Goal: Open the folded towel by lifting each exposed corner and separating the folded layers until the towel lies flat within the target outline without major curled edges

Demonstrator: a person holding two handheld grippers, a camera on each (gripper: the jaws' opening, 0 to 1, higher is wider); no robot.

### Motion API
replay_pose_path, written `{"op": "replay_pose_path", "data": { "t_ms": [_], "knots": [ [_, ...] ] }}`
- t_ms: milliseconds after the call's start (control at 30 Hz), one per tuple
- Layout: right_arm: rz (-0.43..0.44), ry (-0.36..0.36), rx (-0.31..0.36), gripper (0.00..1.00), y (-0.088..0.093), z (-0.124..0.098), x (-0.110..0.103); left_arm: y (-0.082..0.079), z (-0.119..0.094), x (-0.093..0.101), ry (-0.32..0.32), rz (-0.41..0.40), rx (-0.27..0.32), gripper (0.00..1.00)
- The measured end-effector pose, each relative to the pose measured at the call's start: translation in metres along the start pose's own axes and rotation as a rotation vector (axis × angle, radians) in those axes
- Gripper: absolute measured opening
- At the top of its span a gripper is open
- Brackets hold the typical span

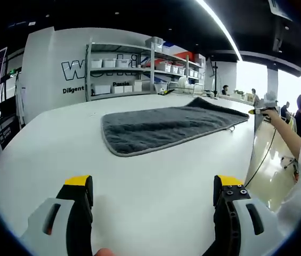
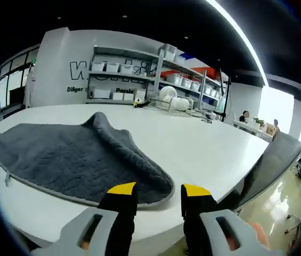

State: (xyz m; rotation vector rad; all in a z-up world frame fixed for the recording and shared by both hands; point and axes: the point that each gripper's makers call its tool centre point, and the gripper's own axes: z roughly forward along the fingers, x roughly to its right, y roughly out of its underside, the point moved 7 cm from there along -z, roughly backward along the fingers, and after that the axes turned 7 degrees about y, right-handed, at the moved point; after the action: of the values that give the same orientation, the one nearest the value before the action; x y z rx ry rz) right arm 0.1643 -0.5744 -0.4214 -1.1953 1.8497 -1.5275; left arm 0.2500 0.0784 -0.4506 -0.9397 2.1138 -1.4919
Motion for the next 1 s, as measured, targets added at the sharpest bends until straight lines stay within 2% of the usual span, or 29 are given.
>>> {"op": "replay_pose_path", "data": {
  "t_ms": [67,200,367,600,700,833,1000],
  "knots": [
    [-0.004,-0.041,0.01,0.47,-0.005,-0.009,-0.01,0.0,0.0,0.0,0.0,-0.001,-0.001,0.93],
    [0.002,-0.101,0.014,0.7,-0.011,-0.025,-0.031,-0.001,0.0,-0.002,-0.003,0.004,-0.004,0.93],
    [0.008,-0.139,0.003,0.84,-0.012,-0.047,-0.056,-0.004,-0.001,-0.005,-0.005,0.004,0.0,0.93],
    [-0.028,-0.133,-0.064,1.0,-0.006,-0.064,-0.069,-0.006,-0.002,-0.013,-0.015,0.0,-0.001,0.93],
    [-0.011,-0.147,-0.091,0.99,0.002,-0.073,-0.072,-0.008,-0.002,-0.017,-0.019,0.005,-0.006,0.93],
    [0.019,-0.159,-0.087,0.99,0.007,-0.084,-0.076,-0.013,0.0,-0.026,-0.012,0.023,-0.013,0.93],
    [0.037,-0.19,-0.092,0.99,0.018,-0.099,-0.083,-0.026,0.006,-0.053,-0.031,0.128,-0.059,0.93]
  ]
}}
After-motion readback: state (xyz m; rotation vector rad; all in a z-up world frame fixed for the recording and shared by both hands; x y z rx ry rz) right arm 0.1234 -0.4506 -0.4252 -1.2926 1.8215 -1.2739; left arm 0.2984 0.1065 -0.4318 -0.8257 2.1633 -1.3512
